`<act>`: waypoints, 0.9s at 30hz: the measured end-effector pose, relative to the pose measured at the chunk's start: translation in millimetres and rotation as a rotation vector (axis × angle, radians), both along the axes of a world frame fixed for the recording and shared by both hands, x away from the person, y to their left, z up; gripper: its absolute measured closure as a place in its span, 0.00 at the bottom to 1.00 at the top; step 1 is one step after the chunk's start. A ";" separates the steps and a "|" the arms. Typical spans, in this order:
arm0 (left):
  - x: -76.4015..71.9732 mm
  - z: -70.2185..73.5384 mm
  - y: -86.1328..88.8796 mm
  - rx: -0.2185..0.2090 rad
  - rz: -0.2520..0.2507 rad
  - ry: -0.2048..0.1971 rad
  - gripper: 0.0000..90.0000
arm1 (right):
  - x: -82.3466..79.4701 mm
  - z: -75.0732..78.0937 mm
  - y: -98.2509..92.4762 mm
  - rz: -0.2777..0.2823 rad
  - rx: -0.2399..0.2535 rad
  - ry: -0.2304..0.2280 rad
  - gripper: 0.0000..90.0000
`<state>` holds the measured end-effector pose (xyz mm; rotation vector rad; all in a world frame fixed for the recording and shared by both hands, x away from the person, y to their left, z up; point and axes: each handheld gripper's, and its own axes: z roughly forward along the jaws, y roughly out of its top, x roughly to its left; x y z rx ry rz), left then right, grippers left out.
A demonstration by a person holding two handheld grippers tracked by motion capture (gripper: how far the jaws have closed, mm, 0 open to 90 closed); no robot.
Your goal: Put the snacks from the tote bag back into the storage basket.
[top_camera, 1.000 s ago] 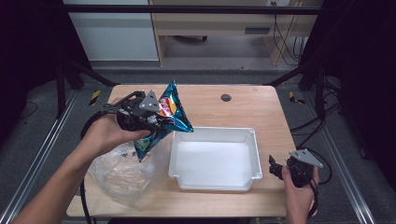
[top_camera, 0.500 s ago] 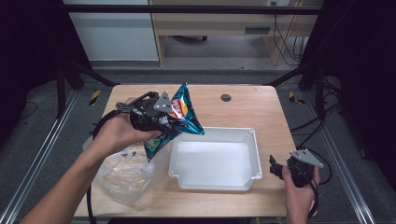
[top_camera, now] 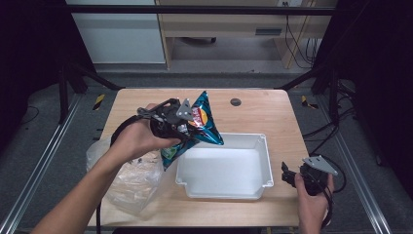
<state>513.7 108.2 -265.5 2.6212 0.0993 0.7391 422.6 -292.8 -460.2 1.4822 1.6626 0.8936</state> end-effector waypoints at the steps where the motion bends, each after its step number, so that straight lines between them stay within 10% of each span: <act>1: 1.1 -1.5 -3.0 0.002 -0.005 0.004 0.51 | -0.1 0.1 0.0 -0.001 0.004 0.001 0.08; 27: 13.5 -22.6 -44.6 0.034 -0.050 0.045 0.51 | 0.4 -0.2 -2.5 -0.006 0.008 -0.003 0.07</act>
